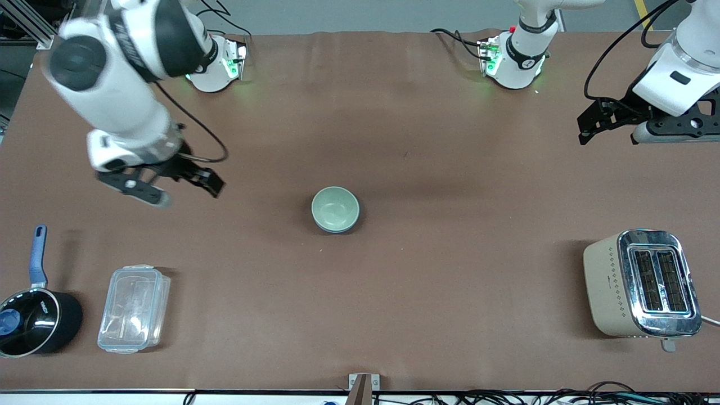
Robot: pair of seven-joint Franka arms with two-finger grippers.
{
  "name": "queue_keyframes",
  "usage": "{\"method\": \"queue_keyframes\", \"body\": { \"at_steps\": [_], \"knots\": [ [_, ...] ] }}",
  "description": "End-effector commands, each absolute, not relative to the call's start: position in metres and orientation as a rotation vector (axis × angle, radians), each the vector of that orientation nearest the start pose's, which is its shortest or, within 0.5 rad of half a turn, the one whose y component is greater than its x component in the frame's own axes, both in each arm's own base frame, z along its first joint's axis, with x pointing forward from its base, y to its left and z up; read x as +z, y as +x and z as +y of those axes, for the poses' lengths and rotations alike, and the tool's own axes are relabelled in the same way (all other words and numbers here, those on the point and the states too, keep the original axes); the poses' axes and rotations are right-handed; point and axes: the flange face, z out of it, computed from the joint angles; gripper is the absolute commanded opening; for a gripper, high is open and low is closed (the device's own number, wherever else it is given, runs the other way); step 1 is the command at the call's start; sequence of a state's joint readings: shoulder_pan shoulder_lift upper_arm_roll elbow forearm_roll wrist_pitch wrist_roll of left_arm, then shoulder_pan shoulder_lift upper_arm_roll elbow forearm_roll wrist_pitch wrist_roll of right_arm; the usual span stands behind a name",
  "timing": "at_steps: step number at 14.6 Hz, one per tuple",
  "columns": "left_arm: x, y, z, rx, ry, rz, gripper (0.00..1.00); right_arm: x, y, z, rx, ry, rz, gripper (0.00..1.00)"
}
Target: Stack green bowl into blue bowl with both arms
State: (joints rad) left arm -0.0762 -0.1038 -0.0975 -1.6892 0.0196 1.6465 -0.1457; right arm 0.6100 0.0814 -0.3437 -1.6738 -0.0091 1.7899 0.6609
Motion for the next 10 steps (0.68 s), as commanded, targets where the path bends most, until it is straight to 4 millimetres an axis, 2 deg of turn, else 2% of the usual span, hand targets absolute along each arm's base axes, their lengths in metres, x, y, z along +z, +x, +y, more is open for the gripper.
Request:
{"method": "queue_keyframes", "body": {
  "at_steps": [1,3,6,8,10],
  "knots": [
    [0.643,0.523,-0.089,-0.135,-3.101,0.092,1.00,0.587,0.565,0.076,-0.066,-3.110,0.545,1.00],
    [0.645,0.523,-0.089,-0.139,-3.101,0.104,1.00,0.630,0.561,0.018,-0.027,-3.123,0.444,1.00],
    [0.647,0.523,-0.089,-0.144,-3.100,0.104,1.00,0.659,0.549,-0.042,0.006,-3.145,0.273,1.00],
    [0.647,0.522,-0.088,-0.144,-3.100,0.104,1.00,0.667,0.543,-0.054,0.027,-3.147,0.186,1.00],
    [0.646,0.523,-0.088,-0.135,-3.099,0.103,1.00,0.664,0.539,-0.040,0.070,-3.148,0.162,1.00]
  ]
}}
